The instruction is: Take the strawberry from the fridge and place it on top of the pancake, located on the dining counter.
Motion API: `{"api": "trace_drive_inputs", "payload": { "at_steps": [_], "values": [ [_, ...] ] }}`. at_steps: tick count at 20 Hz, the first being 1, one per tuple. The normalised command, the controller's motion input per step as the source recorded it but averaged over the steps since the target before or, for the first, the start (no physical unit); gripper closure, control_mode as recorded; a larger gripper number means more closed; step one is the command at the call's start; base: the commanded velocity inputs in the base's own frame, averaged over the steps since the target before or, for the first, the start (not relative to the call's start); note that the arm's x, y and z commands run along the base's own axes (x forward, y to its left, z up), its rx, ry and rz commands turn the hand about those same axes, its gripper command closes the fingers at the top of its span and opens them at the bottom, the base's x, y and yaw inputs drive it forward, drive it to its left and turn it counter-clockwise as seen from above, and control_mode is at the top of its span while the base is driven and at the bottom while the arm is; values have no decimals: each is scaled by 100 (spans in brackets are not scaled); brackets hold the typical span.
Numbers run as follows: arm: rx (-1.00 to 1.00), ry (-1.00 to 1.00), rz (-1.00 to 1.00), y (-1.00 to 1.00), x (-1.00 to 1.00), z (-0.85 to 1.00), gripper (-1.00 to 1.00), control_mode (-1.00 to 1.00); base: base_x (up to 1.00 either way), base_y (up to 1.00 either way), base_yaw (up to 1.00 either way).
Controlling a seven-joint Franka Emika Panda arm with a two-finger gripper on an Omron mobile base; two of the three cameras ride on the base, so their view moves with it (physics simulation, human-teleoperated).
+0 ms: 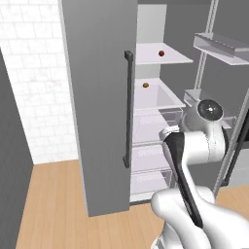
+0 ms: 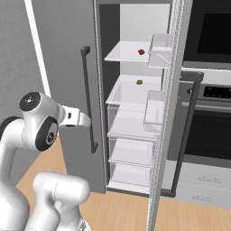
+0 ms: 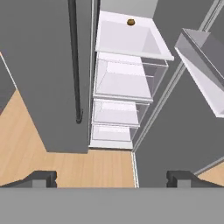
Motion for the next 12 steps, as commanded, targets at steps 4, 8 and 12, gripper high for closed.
{"api": "trace_drive_inputs", "payload": {
  "at_steps": [4, 8, 12],
  "values": [
    [-2, 0, 0, 8, 1, -4, -100, -100, 0, 0, 0],
    [1, 0, -6, -12, 9, 0, -100, -100, 0, 0, 0],
    [0, 0, 0, 0, 0, 0, -100, 100, 30, -49, -20]
  ]
}}
